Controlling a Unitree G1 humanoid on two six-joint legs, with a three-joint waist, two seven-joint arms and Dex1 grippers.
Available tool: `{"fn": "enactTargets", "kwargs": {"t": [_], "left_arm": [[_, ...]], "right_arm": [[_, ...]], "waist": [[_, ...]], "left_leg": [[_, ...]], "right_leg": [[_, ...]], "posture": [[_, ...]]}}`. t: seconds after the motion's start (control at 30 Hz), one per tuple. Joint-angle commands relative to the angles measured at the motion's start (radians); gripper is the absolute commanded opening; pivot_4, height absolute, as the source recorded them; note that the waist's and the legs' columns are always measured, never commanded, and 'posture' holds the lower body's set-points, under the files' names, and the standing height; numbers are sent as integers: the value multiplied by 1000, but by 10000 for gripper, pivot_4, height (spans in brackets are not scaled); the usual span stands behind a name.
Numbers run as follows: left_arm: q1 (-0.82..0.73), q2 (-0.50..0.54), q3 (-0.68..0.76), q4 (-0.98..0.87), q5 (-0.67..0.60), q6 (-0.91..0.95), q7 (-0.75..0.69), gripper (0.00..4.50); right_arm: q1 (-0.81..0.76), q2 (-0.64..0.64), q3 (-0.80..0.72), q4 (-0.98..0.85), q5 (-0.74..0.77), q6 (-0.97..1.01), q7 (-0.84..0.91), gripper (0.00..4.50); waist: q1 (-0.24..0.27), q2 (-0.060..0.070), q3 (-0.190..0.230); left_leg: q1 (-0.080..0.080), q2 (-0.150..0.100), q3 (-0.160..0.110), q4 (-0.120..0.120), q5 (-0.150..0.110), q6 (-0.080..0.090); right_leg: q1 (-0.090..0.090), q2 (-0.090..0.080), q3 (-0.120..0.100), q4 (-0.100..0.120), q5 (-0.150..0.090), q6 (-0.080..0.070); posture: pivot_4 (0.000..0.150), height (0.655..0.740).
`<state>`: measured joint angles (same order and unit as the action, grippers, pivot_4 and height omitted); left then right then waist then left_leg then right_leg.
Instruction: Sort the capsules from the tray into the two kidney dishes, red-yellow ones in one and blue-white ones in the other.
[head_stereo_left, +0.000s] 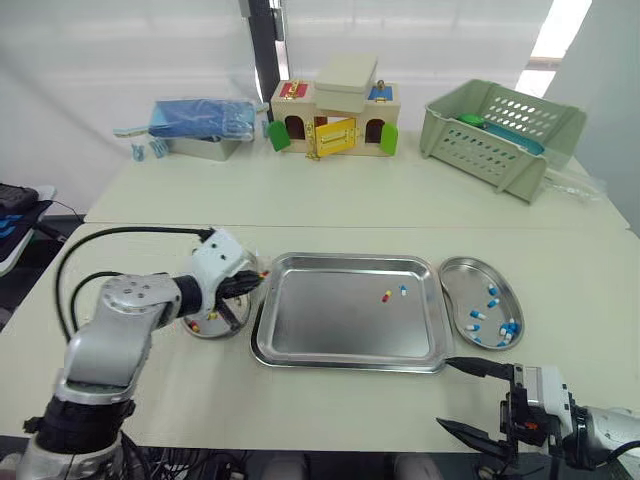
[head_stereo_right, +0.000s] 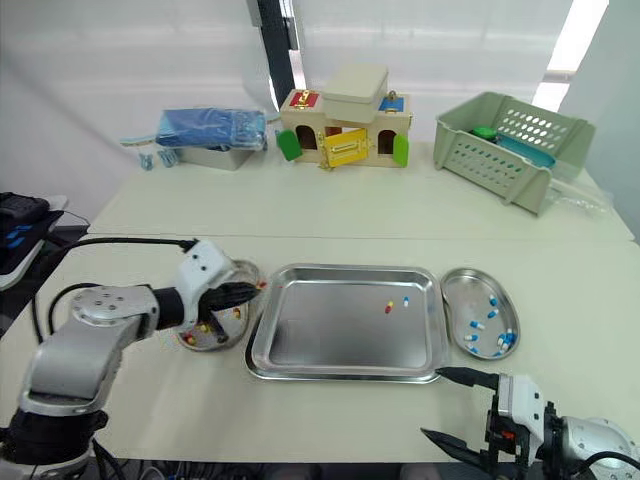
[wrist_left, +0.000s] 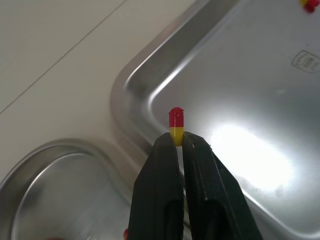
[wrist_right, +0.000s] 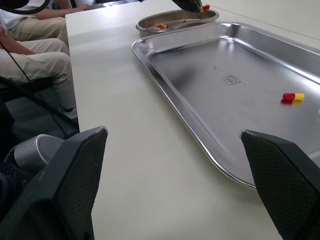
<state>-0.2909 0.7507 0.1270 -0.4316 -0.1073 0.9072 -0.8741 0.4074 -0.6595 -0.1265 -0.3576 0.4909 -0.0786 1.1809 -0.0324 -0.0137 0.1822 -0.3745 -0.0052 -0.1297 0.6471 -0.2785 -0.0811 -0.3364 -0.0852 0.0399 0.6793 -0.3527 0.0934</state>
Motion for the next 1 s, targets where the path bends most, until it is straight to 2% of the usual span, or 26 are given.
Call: {"fn": "enactTargets", "kwargs": {"t": [0.03, 0.2, 0.43, 0.57, 0.63, 0.73, 0.9, 0.93, 1.0], "left_arm": [[37, 38, 116, -52, -19, 58, 54, 547], [90, 26, 183, -25, -43, 39, 108, 547], [123, 41, 140, 42, -65, -14, 118, 547], [123, 53, 117, 78, -73, -37, 120, 10360], [118, 55, 110, 88, -80, -46, 124, 18049], [114, 57, 104, 97, -86, -57, 126, 26052], [108, 58, 100, 116, -101, -86, 126, 42313], [107, 55, 103, 119, -105, -93, 127, 44900], [110, 58, 143, 128, -129, -94, 118, 44900]], "right_arm": [[-23, 3, 8, 20, 23, -30, 36, 45000], [-50, 8, 17, 49, 29, -34, 55, 45000], [-72, 18, 16, 72, 28, -37, 53, 45000], [-71, 20, 14, 71, 28, -39, 48, 45000], [-65, 20, 11, 67, 29, -39, 45, 45000], [-54, 19, 4, 61, 32, -41, 41, 45000], [-32, 18, -16, 50, 42, -38, 30, 45000], [-28, 19, -22, 48, 45, -37, 27, 45000], [-12, 8, -65, 35, 77, -8, 10, 45000]], "waist": [[0, 0, 0], [1, 0, 0], [1, 0, 0], [1, 0, 0], [1, 0, 0], [1, 0, 0], [1, 0, 0], [1, 0, 0], [1, 0, 0]], "left_leg": [[0, 0, 0, 0, 0, 0], [0, 0, 0, 0, 0, 0], [0, 0, 0, 0, 0, 0], [0, 0, 0, 0, 0, 0], [0, 0, 0, 0, 0, 0], [0, 0, 0, 0, 0, 0], [0, 0, 0, 0, 0, 0], [0, 0, 0, 0, 0, 0], [0, 0, 0, 0, 0, 0]], "right_leg": [[0, 0, 0, 0, 0, 0], [0, 0, 0, 0, 0, 0], [0, 0, 0, 0, 0, 0], [0, 0, 0, 0, 0, 0], [0, 0, 0, 0, 0, 0], [0, 0, 0, 0, 0, 0], [0, 0, 0, 0, 0, 0], [0, 0, 0, 0, 0, 0], [0, 0, 0, 0, 0, 0]], "posture": [[1500, 7400], [1500, 7400], [1500, 7400], [1500, 7400], [1500, 7400], [1500, 7400], [1500, 7400], [1500, 7400], [1500, 7400]]}}
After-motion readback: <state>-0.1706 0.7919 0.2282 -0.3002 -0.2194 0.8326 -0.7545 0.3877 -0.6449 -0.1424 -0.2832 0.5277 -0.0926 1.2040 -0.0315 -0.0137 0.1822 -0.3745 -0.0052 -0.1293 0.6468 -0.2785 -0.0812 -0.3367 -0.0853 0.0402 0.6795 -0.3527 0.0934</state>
